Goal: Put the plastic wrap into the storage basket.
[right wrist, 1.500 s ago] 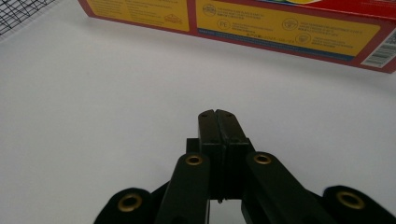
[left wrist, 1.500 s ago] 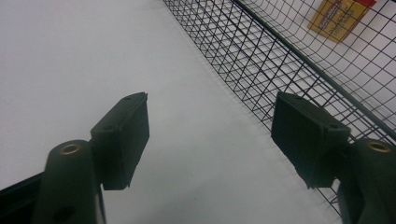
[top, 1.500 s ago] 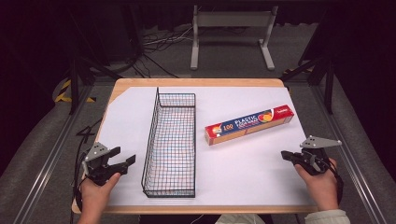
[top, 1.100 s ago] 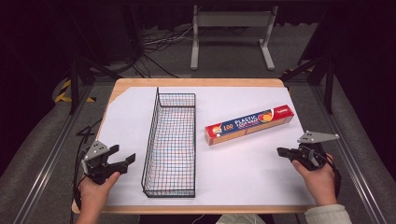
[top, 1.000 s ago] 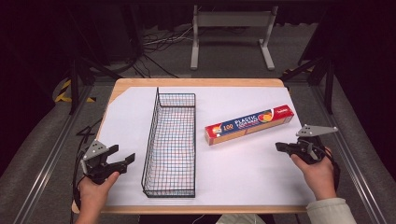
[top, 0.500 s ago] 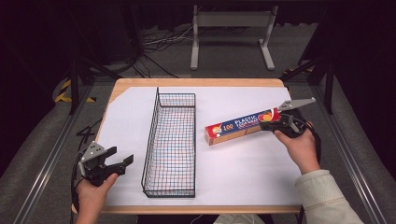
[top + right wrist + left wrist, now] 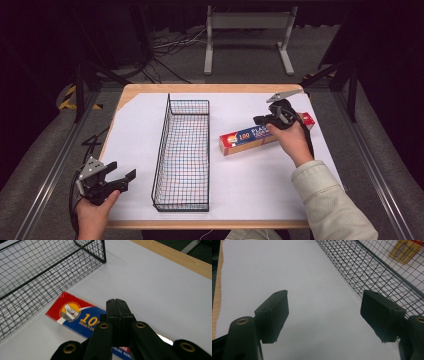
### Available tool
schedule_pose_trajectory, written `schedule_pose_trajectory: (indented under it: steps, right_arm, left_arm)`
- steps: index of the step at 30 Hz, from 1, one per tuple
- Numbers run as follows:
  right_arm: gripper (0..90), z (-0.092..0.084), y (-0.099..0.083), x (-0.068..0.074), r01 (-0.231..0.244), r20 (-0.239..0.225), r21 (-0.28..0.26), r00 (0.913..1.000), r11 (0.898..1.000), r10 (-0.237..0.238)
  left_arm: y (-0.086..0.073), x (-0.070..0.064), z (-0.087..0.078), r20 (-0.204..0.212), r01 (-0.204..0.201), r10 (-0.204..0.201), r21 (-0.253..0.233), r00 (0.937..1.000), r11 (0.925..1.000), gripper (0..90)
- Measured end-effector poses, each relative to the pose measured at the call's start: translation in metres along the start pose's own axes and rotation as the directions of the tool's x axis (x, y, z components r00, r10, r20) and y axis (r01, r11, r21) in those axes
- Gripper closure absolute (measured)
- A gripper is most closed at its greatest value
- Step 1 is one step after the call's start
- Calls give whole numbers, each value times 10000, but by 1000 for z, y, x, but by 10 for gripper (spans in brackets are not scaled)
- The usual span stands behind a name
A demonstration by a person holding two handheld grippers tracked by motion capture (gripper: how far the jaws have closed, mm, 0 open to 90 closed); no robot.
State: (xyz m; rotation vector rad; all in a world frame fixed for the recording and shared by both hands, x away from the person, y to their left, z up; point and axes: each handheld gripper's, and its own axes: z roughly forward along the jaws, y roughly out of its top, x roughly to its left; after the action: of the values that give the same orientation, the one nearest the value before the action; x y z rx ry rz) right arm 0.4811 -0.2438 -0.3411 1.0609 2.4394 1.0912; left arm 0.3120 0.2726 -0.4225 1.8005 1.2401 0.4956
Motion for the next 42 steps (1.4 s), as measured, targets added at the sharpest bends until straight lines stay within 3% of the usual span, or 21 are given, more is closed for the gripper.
schedule_pose_trajectory:
  steps: [5,8,9,12,14,20,24,25,27,29,33,35,39,42]
  right_arm:
    - [900,28,15,4,153,15,453,9999,9989,-154]
    - [900,39,23,5,224,-30,562,9997,9982,-222]
    - [900,51,28,6,157,44,918,9999,9957,-162]
    - [900,64,32,7,78,115,1307,9999,9914,-94]
    - [900,76,33,8,-223,134,1663,9997,9858,204]
    - [900,94,30,15,-251,-133,2251,9995,9740,289]
    - [900,105,27,23,-281,-221,2816,9991,9591,357]
    - [900,105,27,23,-281,-221,2816,9991,9591,357]
    - [900,110,26,26,-294,-265,3195,9988,9471,400]
    - [900,110,26,28,-370,-118,3271,9990,9443,432]
    - [900,111,26,28,-658,-289,3519,9963,9337,811]
    - [900,111,26,28,-572,-346,3593,9966,9315,745]
    - [900,104,22,39,-77,-721,4171,9965,9088,415]
    - [900,96,15,44,270,-1050,4334,9943,9008,207]
  left_arm:
    - [-3,2,1,-27,268,-268,-146,9996,9995,221]
    - [-3,0,1,-136,190,-192,-146,9997,9997,213]
    - [-3,-2,2,-195,7,-10,-151,9998,9999,212]
    - [-3,-4,4,-156,-108,106,-98,9998,9999,211]
    - [-3,-3,5,-116,-174,174,-48,9998,9998,210]
    - [-4,-4,7,-80,-134,134,31,9999,9999,209]
    - [-3,-5,8,-50,-264,264,41,9996,9996,209]
    - [-3,-5,8,-50,-264,264,41,9996,9996,209]
    - [-3,-7,9,-40,-265,266,51,9996,9996,208]
    - [-3,-6,9,-19,-305,305,77,9995,9995,209]
    - [-3,-6,10,-15,-273,273,83,9996,9996,208]
    - [-3,-6,10,-5,-262,262,75,9997,9996,208]
    - [-3,-6,11,57,-229,229,51,9997,9997,207]
    - [-1,-5,12,64,-271,271,-2,9996,9996,208]
